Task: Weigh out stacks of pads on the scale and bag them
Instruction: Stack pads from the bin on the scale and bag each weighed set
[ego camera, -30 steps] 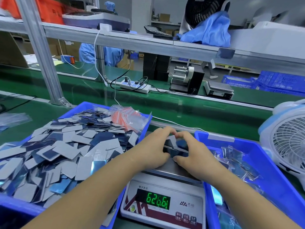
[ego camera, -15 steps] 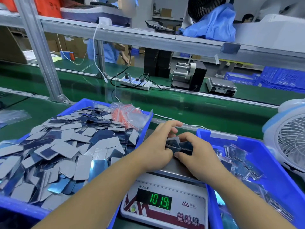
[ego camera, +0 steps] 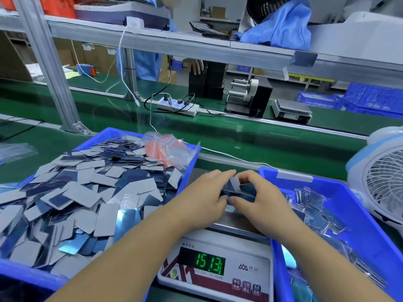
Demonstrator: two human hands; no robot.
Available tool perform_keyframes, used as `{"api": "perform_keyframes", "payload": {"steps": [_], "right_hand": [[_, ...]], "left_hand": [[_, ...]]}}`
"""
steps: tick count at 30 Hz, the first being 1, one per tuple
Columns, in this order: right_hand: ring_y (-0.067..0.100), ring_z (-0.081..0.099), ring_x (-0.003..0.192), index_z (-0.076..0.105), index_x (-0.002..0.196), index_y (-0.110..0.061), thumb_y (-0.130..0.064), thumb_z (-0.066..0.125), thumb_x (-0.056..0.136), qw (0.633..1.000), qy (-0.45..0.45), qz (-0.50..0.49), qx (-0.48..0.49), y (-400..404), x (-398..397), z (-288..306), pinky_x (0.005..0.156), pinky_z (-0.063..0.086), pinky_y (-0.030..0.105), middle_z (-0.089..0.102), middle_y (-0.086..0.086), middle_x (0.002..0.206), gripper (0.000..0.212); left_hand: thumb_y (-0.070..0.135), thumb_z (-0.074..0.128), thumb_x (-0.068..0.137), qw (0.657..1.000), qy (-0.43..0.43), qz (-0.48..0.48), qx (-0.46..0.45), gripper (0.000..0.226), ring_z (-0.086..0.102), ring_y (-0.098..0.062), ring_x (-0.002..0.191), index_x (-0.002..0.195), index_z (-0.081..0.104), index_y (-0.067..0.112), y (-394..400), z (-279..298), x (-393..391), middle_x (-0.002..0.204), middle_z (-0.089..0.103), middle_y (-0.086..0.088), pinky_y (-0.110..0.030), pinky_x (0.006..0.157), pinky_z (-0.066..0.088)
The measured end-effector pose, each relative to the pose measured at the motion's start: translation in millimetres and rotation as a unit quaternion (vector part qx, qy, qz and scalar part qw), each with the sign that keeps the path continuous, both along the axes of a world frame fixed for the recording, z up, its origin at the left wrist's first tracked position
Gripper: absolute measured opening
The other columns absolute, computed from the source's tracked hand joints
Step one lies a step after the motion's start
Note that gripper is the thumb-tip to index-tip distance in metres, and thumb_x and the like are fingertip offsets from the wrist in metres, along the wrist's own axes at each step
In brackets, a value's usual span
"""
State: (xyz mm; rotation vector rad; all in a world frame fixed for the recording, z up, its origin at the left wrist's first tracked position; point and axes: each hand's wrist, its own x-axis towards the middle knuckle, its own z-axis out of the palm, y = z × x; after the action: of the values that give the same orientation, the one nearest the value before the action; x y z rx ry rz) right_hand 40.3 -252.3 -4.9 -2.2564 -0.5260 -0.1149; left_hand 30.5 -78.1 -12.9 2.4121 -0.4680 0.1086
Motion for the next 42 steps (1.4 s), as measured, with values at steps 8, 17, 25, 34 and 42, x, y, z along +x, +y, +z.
{"api": "perform_keyframes", "payload": {"steps": [8,17,25,34,42], "right_hand": [[0.018,0.064,0.083,0.070,0.083,-0.029,-0.012,0.067,0.089,0.976,0.127,-0.050,0.171,-12.6,6.9,1.4,0.076,0.048,0.036,0.074,0.002,0.088,0.019],[0.020,0.054,0.077,0.076,0.083,-0.024,-0.009,0.066,0.090,0.927,0.119,-0.088,0.345,-28.9,24.6,10.5,0.073,0.047,0.034,0.066,0.001,0.080,0.019],[0.010,0.059,0.057,0.065,0.087,-0.023,-0.018,0.073,0.087,0.966,0.113,-0.110,0.204,-4.9,30.5,-7.3,0.055,0.046,0.023,0.073,0.000,0.070,0.009],[0.007,0.028,0.049,0.047,0.061,-0.013,-0.045,0.054,0.096,0.994,0.092,-0.057,-0.013,-3.7,20.3,3.2,0.053,0.025,0.031,0.033,-0.011,0.050,0.049],[-0.010,0.055,0.079,0.064,0.097,-0.051,-0.068,0.056,0.073,0.992,0.033,0.023,-0.120,-34.4,10.0,21.5,0.063,0.038,0.011,0.060,-0.035,0.097,0.031]], "left_hand": [[0.017,0.068,0.089,0.997,-0.009,0.015,-0.072,0.024,0.058,-0.004,0.092,0.107,0.064,0.032,4.5,2.1,-1.8,0.097,0.067,0.014,-0.030,0.086,0.049],[0.017,0.067,0.089,0.996,0.007,0.025,-0.089,0.021,0.061,-0.003,0.091,0.098,0.062,0.036,7.0,0.2,-2.6,0.094,0.068,0.017,-0.029,0.087,0.050],[0.012,0.070,0.088,0.993,0.017,0.022,-0.115,0.045,0.061,0.005,0.097,0.116,0.054,0.044,7.5,-1.1,-1.9,0.098,0.071,0.019,-0.015,0.086,0.048],[0.015,0.069,0.090,0.998,-0.022,0.017,-0.059,0.036,0.053,0.006,0.101,0.122,0.062,0.029,6.8,0.5,-1.2,0.119,0.055,0.015,-0.009,0.090,0.040],[0.016,0.058,0.097,1.000,-0.008,0.012,-0.018,0.032,0.052,-0.011,0.111,0.127,0.060,0.029,1.6,1.8,-0.6,0.115,0.062,0.006,-0.028,0.098,0.040]]}}
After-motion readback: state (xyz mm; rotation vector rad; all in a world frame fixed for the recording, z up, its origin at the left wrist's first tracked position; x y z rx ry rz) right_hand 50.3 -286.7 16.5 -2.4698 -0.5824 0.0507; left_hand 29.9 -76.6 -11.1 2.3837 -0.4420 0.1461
